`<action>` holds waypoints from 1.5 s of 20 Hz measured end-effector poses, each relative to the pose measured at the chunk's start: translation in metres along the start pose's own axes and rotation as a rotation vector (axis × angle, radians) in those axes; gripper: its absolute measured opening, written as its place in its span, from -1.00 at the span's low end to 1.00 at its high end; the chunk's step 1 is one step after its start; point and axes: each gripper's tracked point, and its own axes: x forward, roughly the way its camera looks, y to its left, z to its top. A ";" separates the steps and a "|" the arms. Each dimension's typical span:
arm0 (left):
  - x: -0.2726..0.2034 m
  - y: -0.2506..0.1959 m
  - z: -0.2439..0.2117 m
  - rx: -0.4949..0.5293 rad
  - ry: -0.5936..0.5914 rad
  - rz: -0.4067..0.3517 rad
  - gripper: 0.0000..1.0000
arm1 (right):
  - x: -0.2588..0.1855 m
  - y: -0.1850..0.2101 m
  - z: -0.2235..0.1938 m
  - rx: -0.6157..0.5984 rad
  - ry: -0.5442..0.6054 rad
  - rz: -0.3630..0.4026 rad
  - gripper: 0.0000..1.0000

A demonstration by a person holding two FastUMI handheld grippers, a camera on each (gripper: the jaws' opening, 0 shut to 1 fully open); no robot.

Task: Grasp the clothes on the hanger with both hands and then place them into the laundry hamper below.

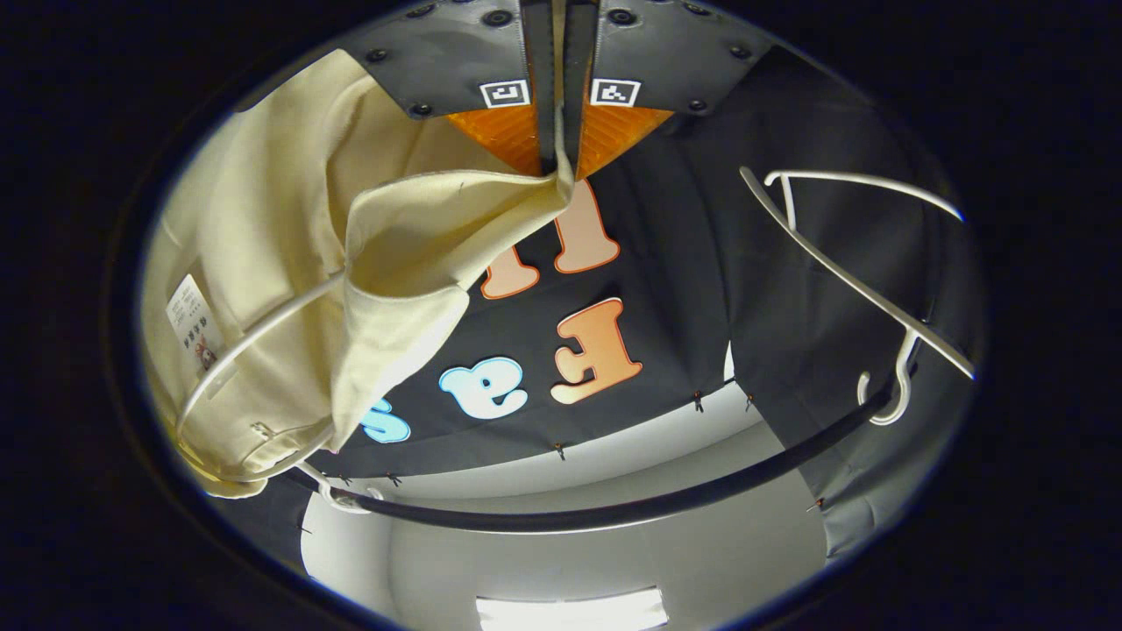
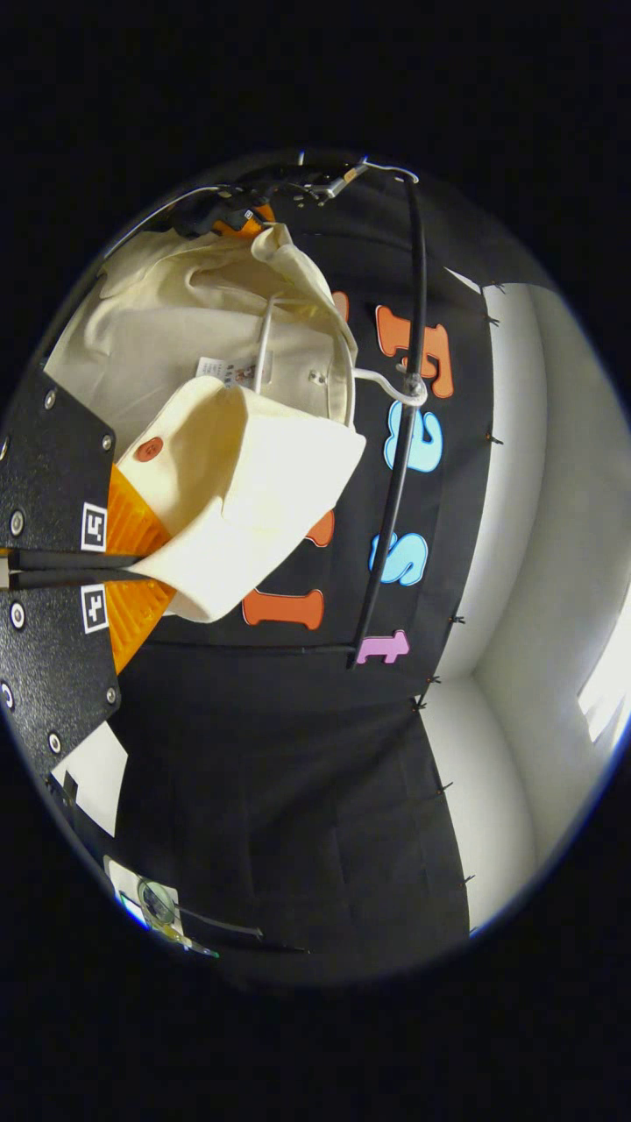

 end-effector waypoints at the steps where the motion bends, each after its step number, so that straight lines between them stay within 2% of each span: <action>1: 0.007 0.003 0.002 -0.006 0.001 0.003 -0.77 | 0.004 -0.008 0.008 0.001 -0.014 -0.016 -1.00; 6: 0.037 0.006 0.002 -0.020 0.007 0.013 -0.72 | 0.017 -0.060 0.057 0.057 -0.107 -0.099 -1.00; 10: 0.061 0.002 0.008 -0.045 -0.007 0.027 -0.72 | 0.045 -0.088 0.099 0.074 -0.164 -0.135 -1.00; 12: 0.072 -0.001 0.008 -0.101 -0.017 0.028 -0.73 | 0.062 -0.095 0.110 0.062 -0.179 -0.140 -1.00; 15: 0.082 0.000 0.001 -0.272 -0.017 0.039 -0.70 | 0.091 -0.097 0.115 0.086 -0.203 -0.121 -1.00; 16: 0.082 0.001 -0.002 -0.304 -0.018 0.053 -0.68 | 0.099 -0.096 0.113 0.108 -0.208 -0.110 -1.00; 18: 0.084 0.000 -0.008 -0.301 -0.019 0.082 -0.72 | 0.120 -0.092 0.093 0.136 -0.180 -0.097 -1.00; 21: 0.094 -0.007 -0.029 -0.326 0.038 0.099 -0.67 | 0.141 -0.079 0.060 0.146 -0.123 -0.084 -1.00; 25: 0.086 0.002 -0.059 -0.349 0.106 0.117 -0.72 | 0.133 -0.055 0.019 0.180 -0.069 -0.018 -1.00; 30: 0.054 0.025 -0.077 -0.287 0.117 0.112 -0.72 | 0.097 -0.044 -0.014 0.139 -0.035 -0.001 -1.00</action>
